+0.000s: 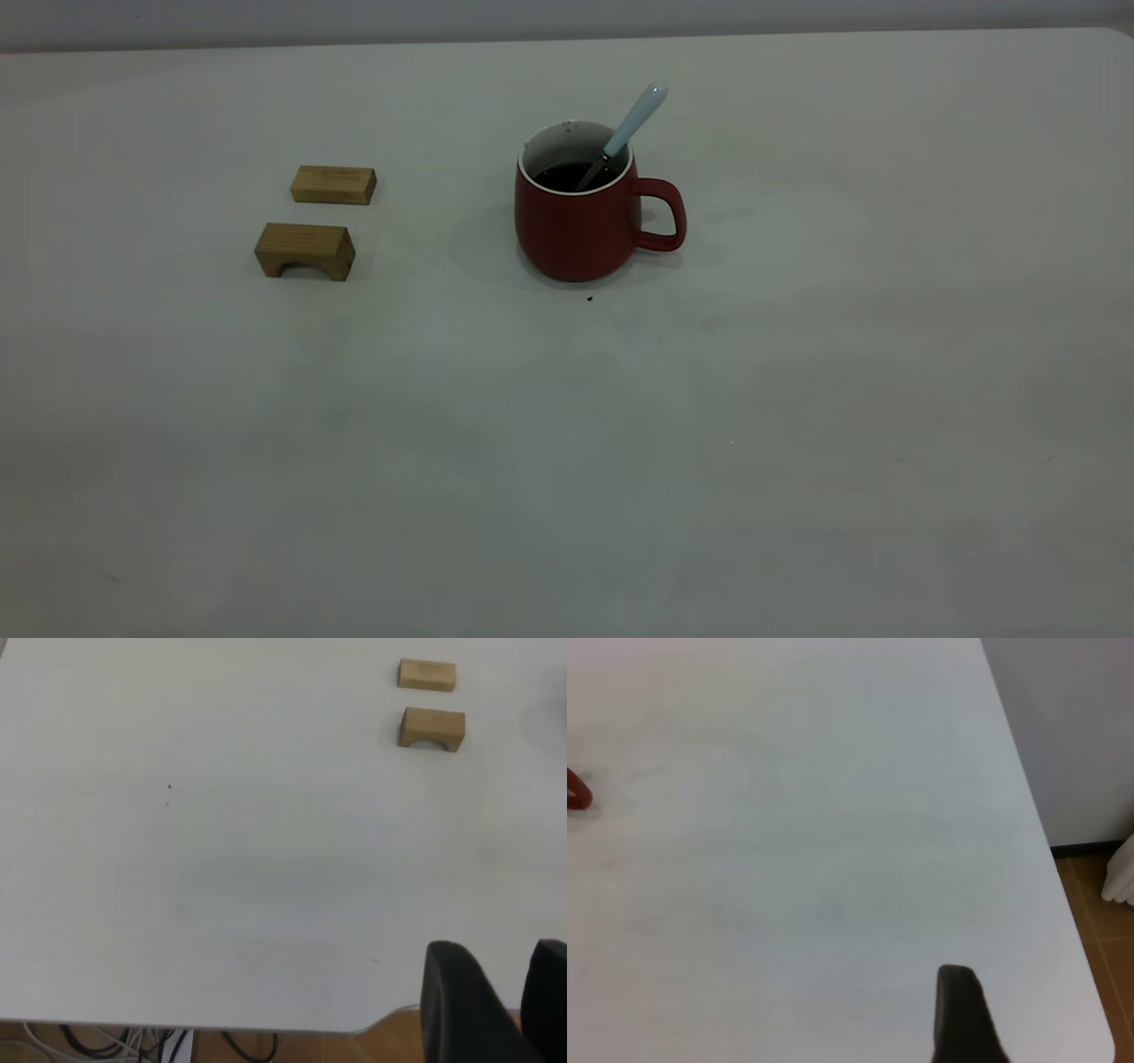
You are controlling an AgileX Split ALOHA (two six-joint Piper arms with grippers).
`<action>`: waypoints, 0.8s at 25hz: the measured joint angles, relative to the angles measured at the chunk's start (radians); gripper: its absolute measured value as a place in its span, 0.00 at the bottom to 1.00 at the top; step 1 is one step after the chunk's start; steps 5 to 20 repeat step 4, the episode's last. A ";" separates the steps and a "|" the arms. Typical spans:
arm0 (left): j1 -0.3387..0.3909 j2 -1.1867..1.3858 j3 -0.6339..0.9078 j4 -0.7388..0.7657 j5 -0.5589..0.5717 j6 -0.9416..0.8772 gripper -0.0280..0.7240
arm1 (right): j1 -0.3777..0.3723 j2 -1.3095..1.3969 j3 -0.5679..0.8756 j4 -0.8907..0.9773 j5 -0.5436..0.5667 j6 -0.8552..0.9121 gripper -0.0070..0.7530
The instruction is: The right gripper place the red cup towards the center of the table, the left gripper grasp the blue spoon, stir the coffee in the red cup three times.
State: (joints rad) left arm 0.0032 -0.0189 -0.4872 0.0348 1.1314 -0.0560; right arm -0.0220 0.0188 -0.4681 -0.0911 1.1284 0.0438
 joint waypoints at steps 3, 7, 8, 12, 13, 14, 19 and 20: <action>0.000 0.000 0.000 0.000 0.000 0.000 0.36 | 0.000 0.000 0.000 0.000 0.000 0.000 0.66; 0.000 0.000 0.000 0.000 0.000 0.000 0.36 | 0.000 0.000 0.000 0.000 0.000 0.000 0.66; 0.000 0.000 0.000 0.000 0.000 0.000 0.36 | 0.000 0.000 0.000 0.000 0.000 0.000 0.66; 0.000 0.000 0.000 0.000 0.000 0.000 0.36 | 0.000 0.000 0.000 0.000 0.000 0.000 0.66; 0.000 0.000 0.000 0.000 0.000 0.000 0.36 | 0.000 0.000 0.000 0.000 0.000 0.000 0.66; 0.000 0.000 0.000 0.000 0.000 0.000 0.36 | 0.000 0.000 0.000 0.000 0.000 0.000 0.66; 0.000 0.000 0.000 0.000 0.000 0.000 0.36 | 0.000 0.000 0.000 0.000 0.000 0.000 0.66; 0.000 0.000 0.000 0.000 0.000 0.000 0.36 | 0.000 0.000 0.000 0.000 0.000 0.000 0.66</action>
